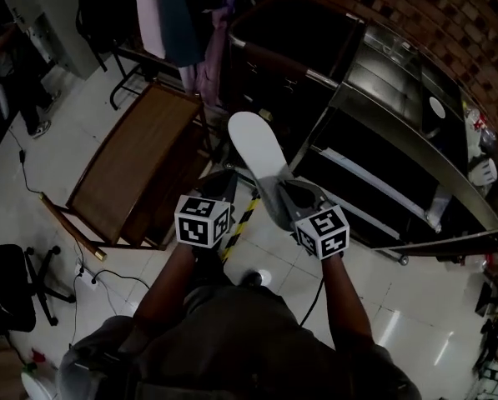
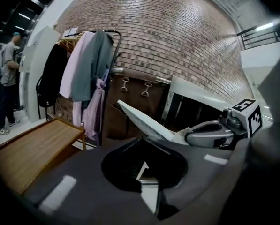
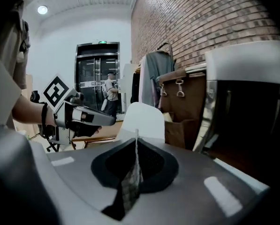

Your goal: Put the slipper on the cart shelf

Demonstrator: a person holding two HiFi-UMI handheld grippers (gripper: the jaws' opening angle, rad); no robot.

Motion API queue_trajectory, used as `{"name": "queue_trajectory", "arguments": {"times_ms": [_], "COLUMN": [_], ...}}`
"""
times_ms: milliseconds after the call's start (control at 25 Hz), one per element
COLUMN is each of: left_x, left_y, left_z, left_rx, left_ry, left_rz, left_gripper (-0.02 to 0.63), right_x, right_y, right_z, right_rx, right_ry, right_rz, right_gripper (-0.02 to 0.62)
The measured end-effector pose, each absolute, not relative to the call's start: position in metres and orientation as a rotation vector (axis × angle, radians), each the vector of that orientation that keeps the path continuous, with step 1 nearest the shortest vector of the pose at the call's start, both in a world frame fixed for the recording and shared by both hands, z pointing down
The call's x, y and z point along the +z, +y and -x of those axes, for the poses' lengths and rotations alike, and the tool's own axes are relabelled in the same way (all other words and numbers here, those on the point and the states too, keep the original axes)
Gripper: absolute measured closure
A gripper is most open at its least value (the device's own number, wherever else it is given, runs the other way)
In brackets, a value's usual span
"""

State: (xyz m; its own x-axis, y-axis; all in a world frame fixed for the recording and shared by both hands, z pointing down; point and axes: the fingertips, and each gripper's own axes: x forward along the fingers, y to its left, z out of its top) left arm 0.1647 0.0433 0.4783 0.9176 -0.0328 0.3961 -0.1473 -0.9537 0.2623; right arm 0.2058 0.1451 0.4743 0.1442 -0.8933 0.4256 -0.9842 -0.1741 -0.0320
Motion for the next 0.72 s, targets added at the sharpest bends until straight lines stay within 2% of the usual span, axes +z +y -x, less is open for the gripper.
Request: {"name": "queue_trajectory", "arguments": {"times_ms": [360, 720], "left_x": [0.474, 0.484], "left_y": [0.191, 0.288], "left_z": [-0.219, -0.295], "left_rx": [0.624, 0.670], "left_ry": [0.251, 0.621], "left_rz": [-2.833, -2.783], "left_gripper": [0.598, 0.598], "right_x": [0.490, 0.495], "right_y": [0.309, 0.413], "right_z": [-0.230, -0.283], "right_rx": [0.620, 0.691], "right_ry": [-1.533, -1.165], "right_rz": [-2.405, -2.638], "right_gripper": [0.586, 0.586]}}
